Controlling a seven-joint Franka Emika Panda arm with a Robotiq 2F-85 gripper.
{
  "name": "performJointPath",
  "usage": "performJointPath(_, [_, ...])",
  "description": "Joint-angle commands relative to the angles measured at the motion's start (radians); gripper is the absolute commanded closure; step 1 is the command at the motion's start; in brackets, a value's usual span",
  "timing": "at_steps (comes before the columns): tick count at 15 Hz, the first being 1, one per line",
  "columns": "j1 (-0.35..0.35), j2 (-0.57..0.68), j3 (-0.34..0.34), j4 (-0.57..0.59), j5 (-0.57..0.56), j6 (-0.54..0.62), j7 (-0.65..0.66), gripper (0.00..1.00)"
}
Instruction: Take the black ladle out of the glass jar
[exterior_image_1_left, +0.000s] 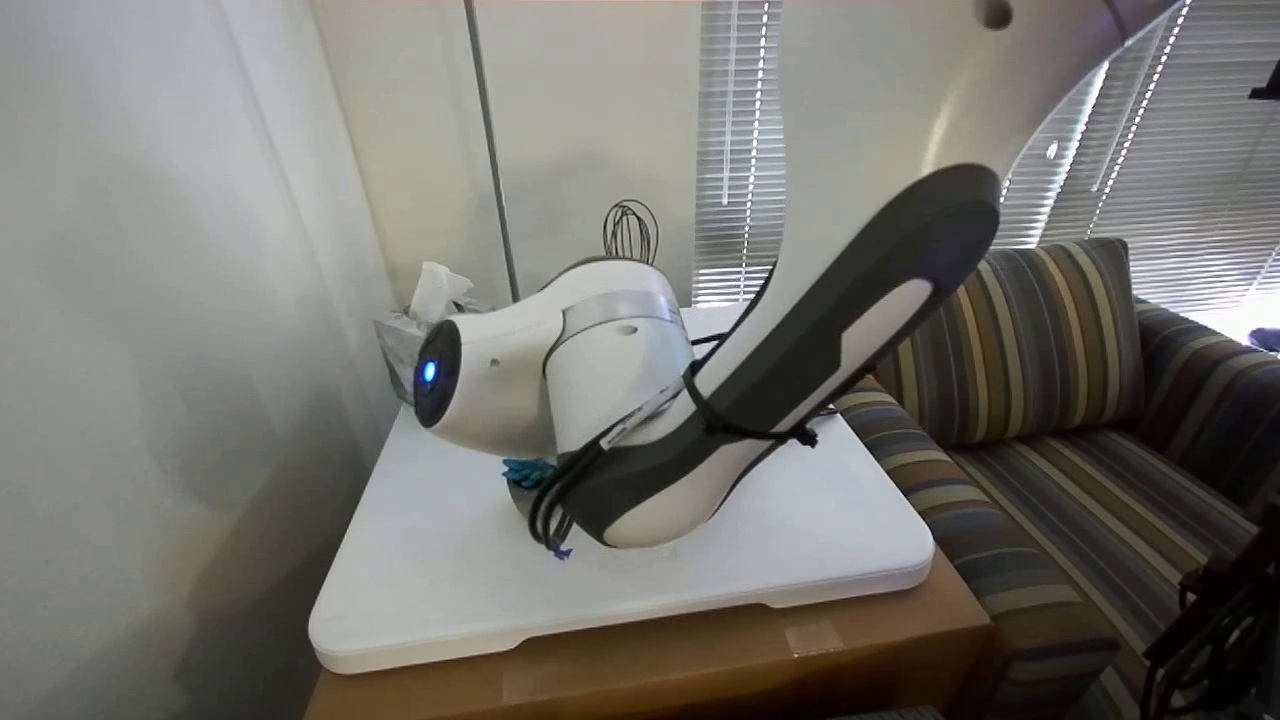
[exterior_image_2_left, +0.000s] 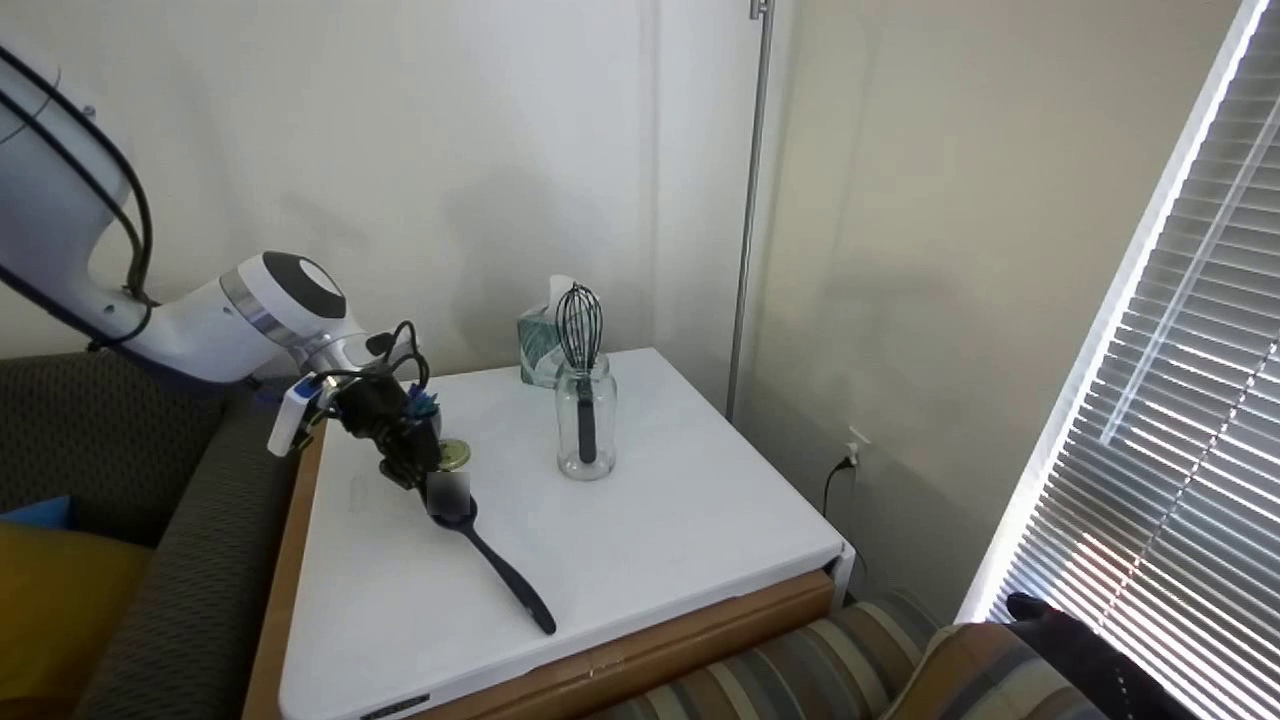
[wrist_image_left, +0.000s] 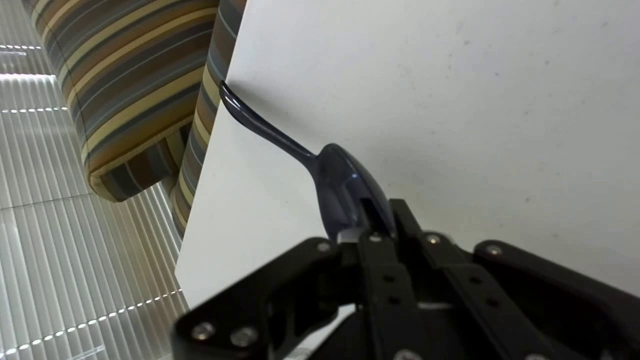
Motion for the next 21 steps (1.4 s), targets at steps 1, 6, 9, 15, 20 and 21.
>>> performJointPath(1, [-0.001, 0.040, 0.001, 0.013, -0.029, 0.026, 0.019, 0.98])
performJointPath(6, [0.003, 0.055, 0.005, 0.019, -0.052, 0.032, 0.054, 0.65])
performJointPath(9, [-0.002, 0.041, 0.010, 0.014, -0.063, 0.046, 0.058, 0.47])
performJointPath(15, [-0.052, 0.009, 0.012, 0.054, -0.061, 0.190, 0.004, 0.04])
performJointPath(20, [-0.107, -0.055, 0.035, 0.007, -0.036, 0.405, -0.043, 0.00])
performJointPath(21, [-0.121, -0.073, 0.044, 0.000, -0.021, 0.413, -0.057, 0.00])
